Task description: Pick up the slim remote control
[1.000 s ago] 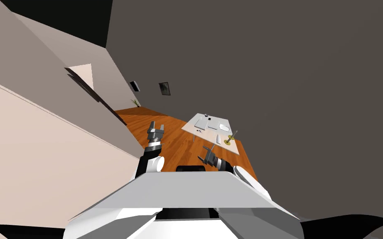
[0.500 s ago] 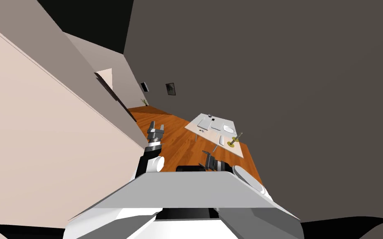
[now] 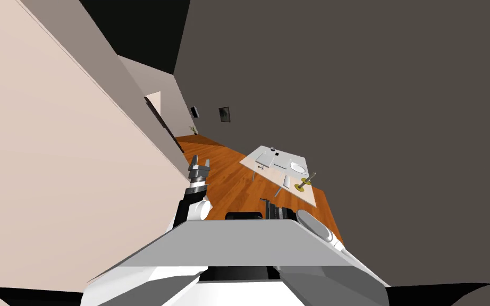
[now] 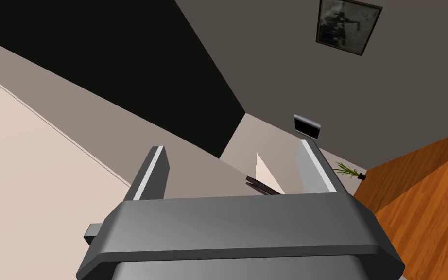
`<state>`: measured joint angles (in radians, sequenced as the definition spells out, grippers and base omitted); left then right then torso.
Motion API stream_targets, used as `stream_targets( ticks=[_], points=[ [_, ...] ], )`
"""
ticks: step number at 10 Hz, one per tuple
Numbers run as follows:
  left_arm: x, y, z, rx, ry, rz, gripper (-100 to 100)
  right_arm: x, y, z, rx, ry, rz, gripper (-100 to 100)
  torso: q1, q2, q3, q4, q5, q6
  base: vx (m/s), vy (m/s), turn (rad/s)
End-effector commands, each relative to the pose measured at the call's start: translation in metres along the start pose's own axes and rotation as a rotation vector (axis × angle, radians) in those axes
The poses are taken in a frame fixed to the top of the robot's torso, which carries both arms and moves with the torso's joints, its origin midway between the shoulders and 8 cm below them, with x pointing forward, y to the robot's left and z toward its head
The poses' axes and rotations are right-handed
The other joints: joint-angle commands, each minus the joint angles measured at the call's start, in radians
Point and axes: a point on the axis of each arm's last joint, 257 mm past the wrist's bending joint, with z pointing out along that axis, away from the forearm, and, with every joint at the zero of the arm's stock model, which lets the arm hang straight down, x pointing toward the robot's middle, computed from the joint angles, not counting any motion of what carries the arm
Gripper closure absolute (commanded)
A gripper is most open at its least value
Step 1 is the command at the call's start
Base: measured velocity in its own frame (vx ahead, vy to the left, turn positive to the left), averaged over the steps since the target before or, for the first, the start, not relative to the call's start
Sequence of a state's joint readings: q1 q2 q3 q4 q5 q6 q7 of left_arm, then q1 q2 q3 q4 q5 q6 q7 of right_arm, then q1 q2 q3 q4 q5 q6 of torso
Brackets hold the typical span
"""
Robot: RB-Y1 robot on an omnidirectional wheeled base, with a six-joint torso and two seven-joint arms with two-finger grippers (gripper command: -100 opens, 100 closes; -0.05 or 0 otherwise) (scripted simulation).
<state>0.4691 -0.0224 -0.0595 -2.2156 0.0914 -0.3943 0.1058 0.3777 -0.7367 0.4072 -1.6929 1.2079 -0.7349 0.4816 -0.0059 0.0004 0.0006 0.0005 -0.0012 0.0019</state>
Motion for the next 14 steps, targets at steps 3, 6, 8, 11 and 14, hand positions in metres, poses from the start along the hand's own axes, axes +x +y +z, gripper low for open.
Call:
stream_targets(
  ticks=[3, 6, 8, 11, 14],
  points=[
    [0.000, 0.000, 0.000, 0.000, 0.000, 0.000, 0, 0.049, 0.014, -0.009, -0.127, 0.128, -0.136, -100, -0.001, 0.000, 0.000, 0.000, 0.000, 0.000, -0.023, -0.038, 0.224],
    [0.000, 0.000, 0.000, 0.000, 0.000, 0.000, 0, 0.086, 0.015, -0.022, -0.190, 0.218, -0.201, -100, -0.001, -0.001, -0.001, 0.000, 0.000, 0.000, -0.012, -0.038, 0.111],
    [0.000, 0.000, 0.000, 0.000, 0.000, 0.000, 0, 0.112, 0.013, -0.035, -0.246, 0.286, -0.261, -100, -0.002, -0.002, -0.001, 0.000, 0.000, 0.000, -0.005, -0.064, 0.186],
    [0.000, 0.000, 0.000, 0.000, 0.000, 0.000, 0, 0.139, 0.011, -0.051, -0.304, 0.356, -0.321, -100, -0.002, -0.002, -0.001, 0.000, 0.000, 0.001, -0.002, -0.058, 0.096],
    [0.000, 0.000, 0.000, 0.000, 0.000, 0.000, 0, 0.172, 0.002, -0.073, -0.351, 0.445, -0.358, -100, -0.005, -0.003, -0.002, -0.001, -0.001, 0.000, 0.006, -0.087, 0.150]
  ],
)
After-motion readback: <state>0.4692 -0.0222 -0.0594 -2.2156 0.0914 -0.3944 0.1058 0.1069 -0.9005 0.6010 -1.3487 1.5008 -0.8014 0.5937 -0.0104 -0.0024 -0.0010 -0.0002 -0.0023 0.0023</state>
